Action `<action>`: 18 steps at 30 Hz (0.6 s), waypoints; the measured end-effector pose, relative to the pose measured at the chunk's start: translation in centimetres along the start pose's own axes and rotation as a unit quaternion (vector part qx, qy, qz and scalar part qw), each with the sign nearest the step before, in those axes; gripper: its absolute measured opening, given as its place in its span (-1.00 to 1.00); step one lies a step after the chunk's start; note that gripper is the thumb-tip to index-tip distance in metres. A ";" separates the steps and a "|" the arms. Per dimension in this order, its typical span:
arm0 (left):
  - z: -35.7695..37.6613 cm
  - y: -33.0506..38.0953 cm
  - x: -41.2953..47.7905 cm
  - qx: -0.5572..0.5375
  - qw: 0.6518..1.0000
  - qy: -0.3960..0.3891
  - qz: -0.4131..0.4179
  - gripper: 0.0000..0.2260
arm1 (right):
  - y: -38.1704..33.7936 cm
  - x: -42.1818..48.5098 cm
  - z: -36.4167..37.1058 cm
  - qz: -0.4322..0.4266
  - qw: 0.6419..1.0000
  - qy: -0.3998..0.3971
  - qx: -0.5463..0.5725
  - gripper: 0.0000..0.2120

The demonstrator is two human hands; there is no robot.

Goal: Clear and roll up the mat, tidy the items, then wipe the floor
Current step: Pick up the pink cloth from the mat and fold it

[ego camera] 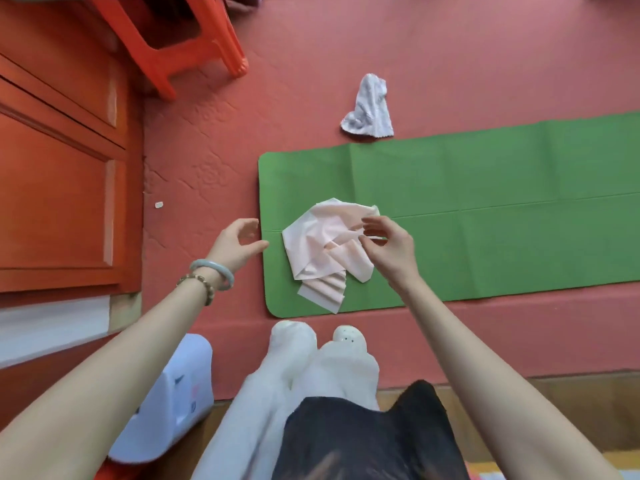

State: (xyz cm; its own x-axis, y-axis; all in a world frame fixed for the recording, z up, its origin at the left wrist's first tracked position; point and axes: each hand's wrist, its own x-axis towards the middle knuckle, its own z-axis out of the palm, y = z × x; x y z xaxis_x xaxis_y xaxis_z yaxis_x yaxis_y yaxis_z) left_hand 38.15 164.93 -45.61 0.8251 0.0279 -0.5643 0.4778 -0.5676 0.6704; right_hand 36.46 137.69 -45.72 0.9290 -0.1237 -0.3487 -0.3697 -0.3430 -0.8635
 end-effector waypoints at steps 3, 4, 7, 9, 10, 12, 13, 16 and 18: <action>3.1 -4.6 6.6 0.023 1.000 0.014 -0.012 -0.59 | 7.1 5.2 3.7 0.002 1.000 0.018 -0.013 -0.79; 4.2 -6.0 9.0 0.031 0.999 0.014 -0.011 -0.61 | 9.5 6.9 4.9 -0.002 1.000 0.021 -0.021 -0.80; 7.9 -10.2 15.9 0.043 0.999 0.012 -0.015 -0.64 | 16.4 11.4 8.1 -0.026 0.998 0.019 -0.059 -0.78; 10.4 -12.9 20.2 0.043 0.999 0.008 -0.018 -0.64 | 20.8 14.3 10.2 -0.041 0.995 0.008 -0.086 -0.76; 11.5 -14.2 22.2 0.047 0.999 0.005 -0.018 -0.64 | 22.9 15.8 11.1 -0.053 0.993 0.001 -0.104 -0.76; 13.7 -16.6 26.1 0.067 0.998 -0.004 -0.016 -0.64 | 26.8 18.6 12.9 -0.062 0.986 -0.022 -0.151 -0.73; 14.6 -17.7 27.9 0.080 0.997 -0.004 -0.013 -0.63 | 28.6 19.8 13.7 -0.058 0.981 -0.045 -0.182 -0.71; 17.5 -20.5 32.6 0.126 0.992 0.007 0.009 -0.63 | 32.7 22.4 15.5 -0.057 0.952 -0.114 -0.277 -0.58; 19.4 -22.0 35.1 0.159 0.987 0.006 0.037 -0.61 | 34.7 23.4 16.3 -0.083 0.934 -0.131 -0.322 -0.51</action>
State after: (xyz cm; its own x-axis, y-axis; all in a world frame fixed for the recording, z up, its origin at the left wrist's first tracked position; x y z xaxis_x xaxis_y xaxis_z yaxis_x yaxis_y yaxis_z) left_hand 50.71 162.43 -89.51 0.8583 -0.0146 -0.5130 0.2989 -0.7983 0.5228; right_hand 45.20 138.09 -89.82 0.9064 0.1853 -0.3795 -0.0569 -0.8368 -0.5445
